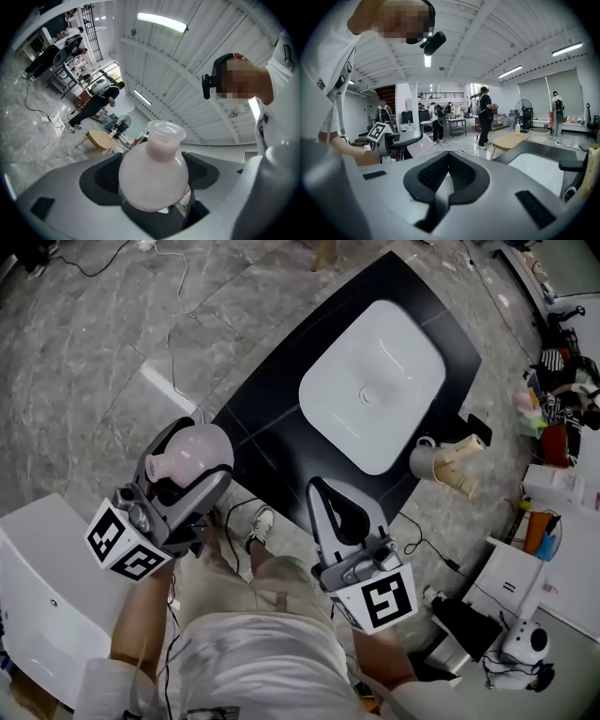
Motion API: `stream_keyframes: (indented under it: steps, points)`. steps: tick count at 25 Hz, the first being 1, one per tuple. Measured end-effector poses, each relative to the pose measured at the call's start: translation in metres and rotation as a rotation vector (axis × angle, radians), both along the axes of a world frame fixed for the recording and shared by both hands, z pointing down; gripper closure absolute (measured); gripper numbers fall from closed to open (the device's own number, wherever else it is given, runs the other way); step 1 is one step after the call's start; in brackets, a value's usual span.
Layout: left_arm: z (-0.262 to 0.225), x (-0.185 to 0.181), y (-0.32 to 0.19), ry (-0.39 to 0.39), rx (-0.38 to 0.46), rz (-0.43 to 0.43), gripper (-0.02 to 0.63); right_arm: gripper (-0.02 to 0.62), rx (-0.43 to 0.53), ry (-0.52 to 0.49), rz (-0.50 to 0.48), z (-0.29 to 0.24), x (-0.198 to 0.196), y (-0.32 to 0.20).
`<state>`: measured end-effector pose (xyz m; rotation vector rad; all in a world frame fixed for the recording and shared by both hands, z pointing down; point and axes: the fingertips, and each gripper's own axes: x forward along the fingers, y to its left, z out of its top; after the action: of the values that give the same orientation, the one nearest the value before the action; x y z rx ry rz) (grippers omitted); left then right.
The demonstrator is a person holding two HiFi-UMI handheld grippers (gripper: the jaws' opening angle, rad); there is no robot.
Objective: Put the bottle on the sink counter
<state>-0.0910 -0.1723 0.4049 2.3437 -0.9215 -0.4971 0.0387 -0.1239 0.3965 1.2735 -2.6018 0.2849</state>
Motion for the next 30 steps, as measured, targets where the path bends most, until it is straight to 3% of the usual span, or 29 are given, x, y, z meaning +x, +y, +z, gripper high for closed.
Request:
stream_keyframes:
  steps: [17, 26, 30]
  points:
    - [0.109, 0.037, -0.025, -0.176, -0.075, 0.08, 0.207, 0.584, -0.065, 0.001, 0.028, 0.062, 0.011, -0.024]
    - [0.128, 0.053, -0.025, -0.288, -0.068, 0.115, 0.207, 0.584, -0.092, -0.012, 0.038, 0.081, 0.014, -0.018]
    - [0.133, 0.054, -0.025, -0.381, -0.055, 0.116, 0.207, 0.584, -0.085, -0.019, 0.039, 0.078, 0.015, -0.017]
